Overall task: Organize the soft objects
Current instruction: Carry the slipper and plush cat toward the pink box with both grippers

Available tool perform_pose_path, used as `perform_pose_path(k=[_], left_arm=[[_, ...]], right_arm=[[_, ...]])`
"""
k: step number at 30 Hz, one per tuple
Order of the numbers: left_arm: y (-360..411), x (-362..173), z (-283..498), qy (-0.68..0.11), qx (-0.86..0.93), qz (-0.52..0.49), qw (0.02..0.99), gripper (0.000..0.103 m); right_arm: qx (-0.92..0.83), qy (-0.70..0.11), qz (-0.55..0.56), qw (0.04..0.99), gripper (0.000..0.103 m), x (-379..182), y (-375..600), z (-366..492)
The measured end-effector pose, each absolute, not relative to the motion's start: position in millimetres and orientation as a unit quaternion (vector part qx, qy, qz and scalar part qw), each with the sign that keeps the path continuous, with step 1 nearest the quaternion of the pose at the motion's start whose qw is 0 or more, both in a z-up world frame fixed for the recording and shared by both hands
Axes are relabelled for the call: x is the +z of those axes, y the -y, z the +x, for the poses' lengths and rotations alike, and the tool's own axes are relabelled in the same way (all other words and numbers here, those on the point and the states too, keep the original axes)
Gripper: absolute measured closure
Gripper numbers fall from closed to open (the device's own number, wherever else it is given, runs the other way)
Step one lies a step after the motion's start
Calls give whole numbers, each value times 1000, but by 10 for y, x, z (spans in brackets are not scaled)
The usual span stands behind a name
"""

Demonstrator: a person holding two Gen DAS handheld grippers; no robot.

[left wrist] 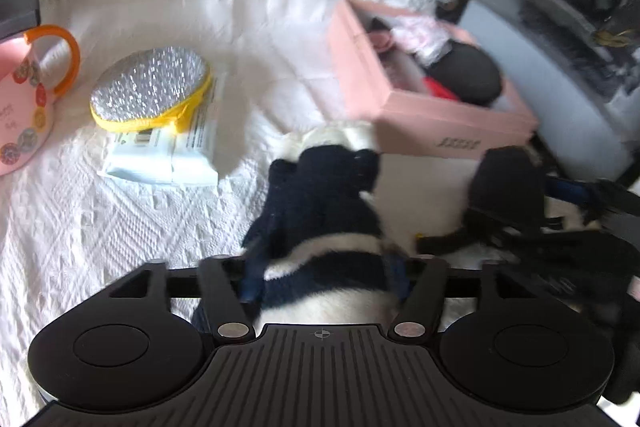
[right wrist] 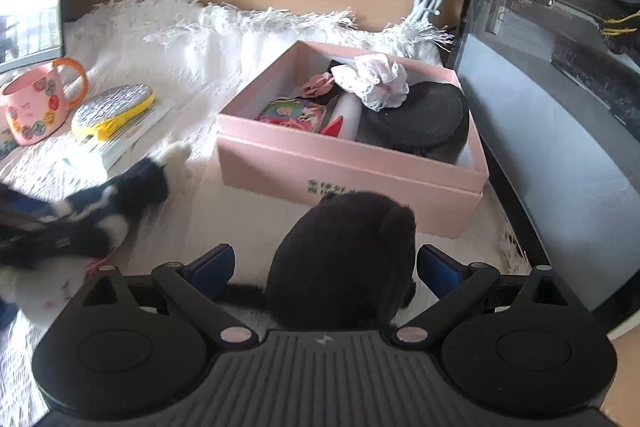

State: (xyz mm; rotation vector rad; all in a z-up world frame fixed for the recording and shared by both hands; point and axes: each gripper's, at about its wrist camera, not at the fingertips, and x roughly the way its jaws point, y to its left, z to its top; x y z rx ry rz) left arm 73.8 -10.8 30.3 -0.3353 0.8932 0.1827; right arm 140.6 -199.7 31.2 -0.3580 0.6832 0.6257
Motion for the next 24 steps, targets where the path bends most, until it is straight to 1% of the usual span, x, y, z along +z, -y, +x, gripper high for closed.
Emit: perform_pose_path(k=[4, 6, 9, 11, 12, 14, 15, 17, 19, 20, 21, 24], left_arm=[[154, 247, 832, -428, 100, -134, 888, 32], [170, 226, 865, -427, 104, -127, 889, 30], [148, 172, 912, -431, 108, -112, 889, 25], [90, 136, 918, -430, 98, -119, 889, 17], [59, 139, 910, -431, 85, -127, 889, 14], [6, 153, 876, -432, 64, -141, 888, 13], [-13, 161, 850, -431, 57, -151, 888, 14], [-58, 174, 766, -421, 51, -173, 889, 25], [-95, 173, 679, -410, 49, -194, 890, 30], [-103, 173, 635, -404, 48, -200, 891, 32], [-94, 181, 608, -401, 47, -200, 893, 34], [-32, 239, 551, -397, 38, -179, 900, 42]], right_arm=[[304, -312, -188, 880, 5, 312, 2052, 1307], [302, -314, -186, 881, 5, 310, 2083, 1311], [297, -319, -179, 882, 5, 310, 2115, 1350], [298, -322, -174, 882, 5, 308, 2125, 1393], [299, -324, -173, 881, 5, 303, 2127, 1419], [302, -325, -175, 879, 5, 288, 2102, 1467], [302, -326, -175, 879, 5, 277, 2083, 1484], [304, -331, -176, 876, 6, 246, 2033, 1538], [306, -331, -171, 876, 17, 232, 1997, 1573], [308, -334, -170, 874, 20, 226, 1977, 1591], [302, -336, -171, 876, 29, 226, 1960, 1601], [296, -347, -168, 874, 31, 268, 1959, 1624]])
